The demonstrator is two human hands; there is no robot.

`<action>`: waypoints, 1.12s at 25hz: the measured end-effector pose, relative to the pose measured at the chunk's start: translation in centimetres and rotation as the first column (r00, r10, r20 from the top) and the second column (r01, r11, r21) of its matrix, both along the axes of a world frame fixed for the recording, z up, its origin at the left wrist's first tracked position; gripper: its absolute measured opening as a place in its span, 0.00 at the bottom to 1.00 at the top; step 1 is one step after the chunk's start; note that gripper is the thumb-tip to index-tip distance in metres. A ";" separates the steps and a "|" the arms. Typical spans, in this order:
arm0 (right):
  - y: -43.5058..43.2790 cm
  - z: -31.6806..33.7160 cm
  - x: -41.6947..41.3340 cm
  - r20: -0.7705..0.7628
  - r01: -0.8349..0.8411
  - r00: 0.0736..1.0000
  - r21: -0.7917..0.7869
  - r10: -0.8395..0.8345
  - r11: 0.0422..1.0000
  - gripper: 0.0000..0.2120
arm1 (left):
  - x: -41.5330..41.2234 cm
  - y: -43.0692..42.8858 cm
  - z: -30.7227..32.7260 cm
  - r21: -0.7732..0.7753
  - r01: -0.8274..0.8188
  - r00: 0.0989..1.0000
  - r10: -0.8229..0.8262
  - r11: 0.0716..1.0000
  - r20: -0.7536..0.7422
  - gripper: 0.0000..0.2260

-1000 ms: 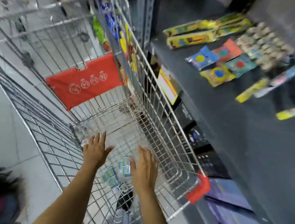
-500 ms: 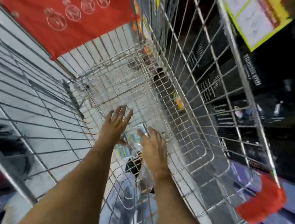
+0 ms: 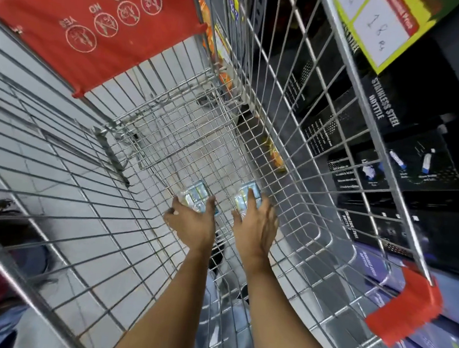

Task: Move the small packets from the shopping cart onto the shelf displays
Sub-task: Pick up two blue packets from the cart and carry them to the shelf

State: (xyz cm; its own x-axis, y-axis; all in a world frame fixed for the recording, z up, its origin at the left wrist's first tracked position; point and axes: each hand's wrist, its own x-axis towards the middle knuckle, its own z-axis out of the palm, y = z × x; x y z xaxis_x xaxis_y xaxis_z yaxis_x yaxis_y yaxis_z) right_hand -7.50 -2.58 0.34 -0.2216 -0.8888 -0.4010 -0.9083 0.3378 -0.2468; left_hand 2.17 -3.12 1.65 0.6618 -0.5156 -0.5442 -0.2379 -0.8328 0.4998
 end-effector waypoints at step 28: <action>-4.7 30.6 -2.5 -0.141 0.003 0.981 -0.683 -0.136 0.730 0.29 | -4.5 -6.8 26.0 -0.633 -0.131 0.973 -0.024 0.763 -0.230 0.33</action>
State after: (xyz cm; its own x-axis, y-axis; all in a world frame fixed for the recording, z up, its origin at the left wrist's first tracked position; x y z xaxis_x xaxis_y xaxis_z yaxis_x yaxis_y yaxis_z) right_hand -10.04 -7.33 30.94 -0.2985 -0.8875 0.3512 -0.9380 0.2050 -0.2794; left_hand -2.33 -9.89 27.67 0.6076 -0.7607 -0.2284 -0.0269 -0.3071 0.9513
